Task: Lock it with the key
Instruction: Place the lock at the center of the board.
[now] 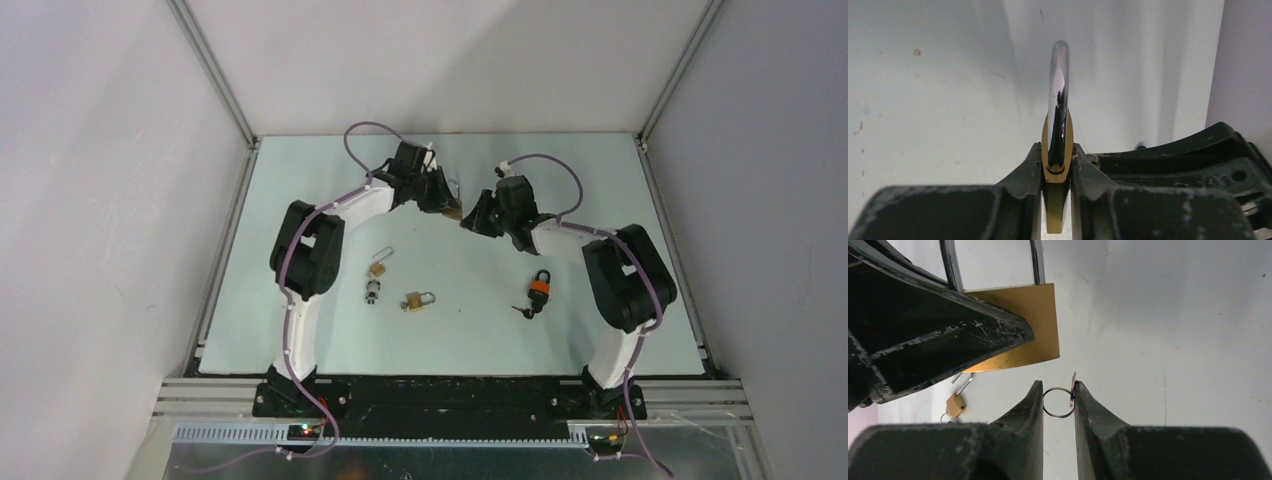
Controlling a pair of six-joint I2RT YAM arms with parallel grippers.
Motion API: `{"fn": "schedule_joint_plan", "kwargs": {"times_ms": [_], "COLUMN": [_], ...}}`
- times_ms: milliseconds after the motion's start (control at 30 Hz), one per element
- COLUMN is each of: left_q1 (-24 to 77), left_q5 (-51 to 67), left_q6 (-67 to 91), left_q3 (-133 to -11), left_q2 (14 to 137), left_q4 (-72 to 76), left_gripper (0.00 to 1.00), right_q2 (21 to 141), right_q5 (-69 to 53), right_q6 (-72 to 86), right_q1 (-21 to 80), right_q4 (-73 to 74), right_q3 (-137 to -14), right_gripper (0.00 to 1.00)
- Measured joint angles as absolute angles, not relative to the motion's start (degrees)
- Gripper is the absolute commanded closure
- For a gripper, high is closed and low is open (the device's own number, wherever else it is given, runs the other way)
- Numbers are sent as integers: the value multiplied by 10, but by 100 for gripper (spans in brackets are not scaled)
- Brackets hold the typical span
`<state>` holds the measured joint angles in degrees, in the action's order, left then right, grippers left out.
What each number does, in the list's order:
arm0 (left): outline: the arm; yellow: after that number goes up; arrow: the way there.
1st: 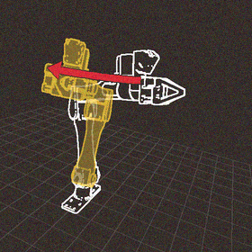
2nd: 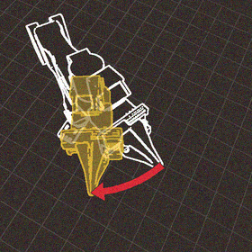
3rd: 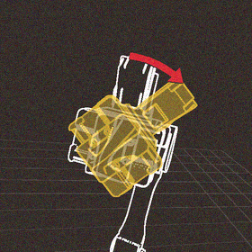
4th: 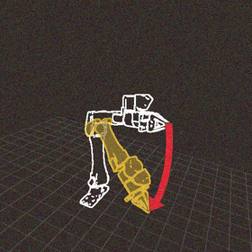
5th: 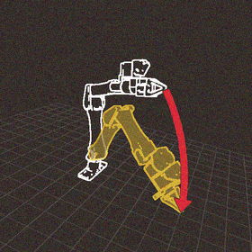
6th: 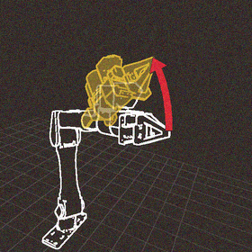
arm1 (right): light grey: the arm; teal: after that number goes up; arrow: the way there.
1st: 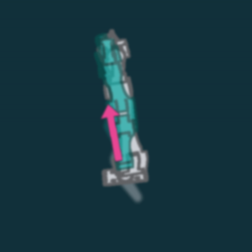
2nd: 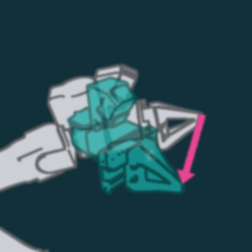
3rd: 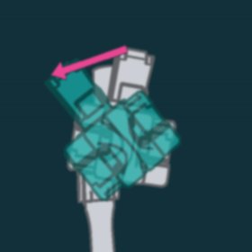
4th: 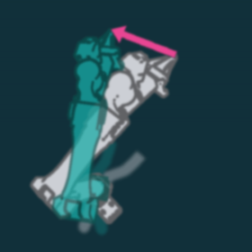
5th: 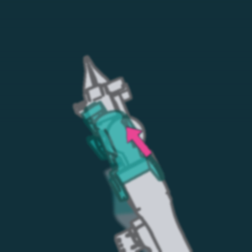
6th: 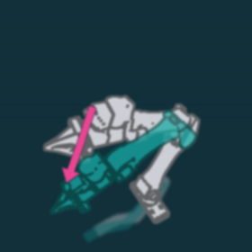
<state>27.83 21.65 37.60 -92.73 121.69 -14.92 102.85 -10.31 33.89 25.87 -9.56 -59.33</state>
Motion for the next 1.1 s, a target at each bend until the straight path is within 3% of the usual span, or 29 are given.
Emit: {"fn": "schedule_joint_plan", "kwargs": {"times_ms": [333, 533, 667, 867, 933, 1100], "left_q1": [265, 260, 256, 254, 250, 235], "left_q5": [242, 248, 246, 232, 211, 153], "left_q6": [397, 413, 422, 431, 430, 420], "left_q3": [-965, -966, -966, -963, -954, -921], "left_q2": [1296, 1308, 1308, 1300, 1287, 1238], "left_q4": [-145, -143, -142, -138, -143, -162], "left_gripper": [83, 46, 30, 21, 19, 13], "right_q2": [1107, 1143, 1167, 1173, 1169, 1140], "right_q5": [-91, -90, -99, -100, -93, -53], "right_q6": [334, 339, 351, 360, 359, 342], "right_q1": [236, 224, 220, 219, 219, 216], "right_q4": [-66, -41, -24, -10, -7, 35], "right_q3": [-664, -698, -714, -738, -740, -740], "right_gripper": [98, 91, 62, 33, 26, 20]}}
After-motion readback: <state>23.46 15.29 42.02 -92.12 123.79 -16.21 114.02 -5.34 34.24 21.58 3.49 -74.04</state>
